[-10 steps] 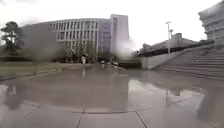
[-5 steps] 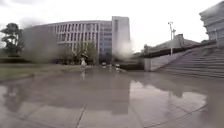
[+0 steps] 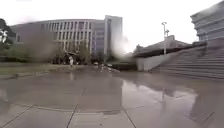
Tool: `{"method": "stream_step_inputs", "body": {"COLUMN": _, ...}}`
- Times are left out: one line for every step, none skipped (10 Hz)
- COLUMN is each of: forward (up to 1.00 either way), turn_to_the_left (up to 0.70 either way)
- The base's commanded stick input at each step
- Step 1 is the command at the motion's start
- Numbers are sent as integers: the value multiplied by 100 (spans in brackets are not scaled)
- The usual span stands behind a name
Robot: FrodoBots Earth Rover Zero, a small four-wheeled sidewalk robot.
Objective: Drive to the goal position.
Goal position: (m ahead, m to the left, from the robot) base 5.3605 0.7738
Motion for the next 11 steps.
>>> {"method": "stream_step_inputs", "body": {"forward": 70, "turn_to_the_left": 0}}
{"method": "stream_step_inputs", "body": {"forward": 70, "turn_to_the_left": 0}}
{"method": "stream_step_inputs", "body": {"forward": 70, "turn_to_the_left": 0}}
{"method": "stream_step_inputs", "body": {"forward": 70, "turn_to_the_left": 0}}
{"method": "stream_step_inputs", "body": {"forward": 70, "turn_to_the_left": 0}}
{"method": "stream_step_inputs", "body": {"forward": 70, "turn_to_the_left": 0}}
{"method": "stream_step_inputs", "body": {"forward": 70, "turn_to_the_left": 0}}
{"method": "stream_step_inputs", "body": {"forward": 70, "turn_to_the_left": 0}}
{"method": "stream_step_inputs", "body": {"forward": 70, "turn_to_the_left": 0}}
{"method": "stream_step_inputs", "body": {"forward": 70, "turn_to_the_left": 0}}
{"method": "stream_step_inputs", "body": {"forward": 70, "turn_to_the_left": 0}}
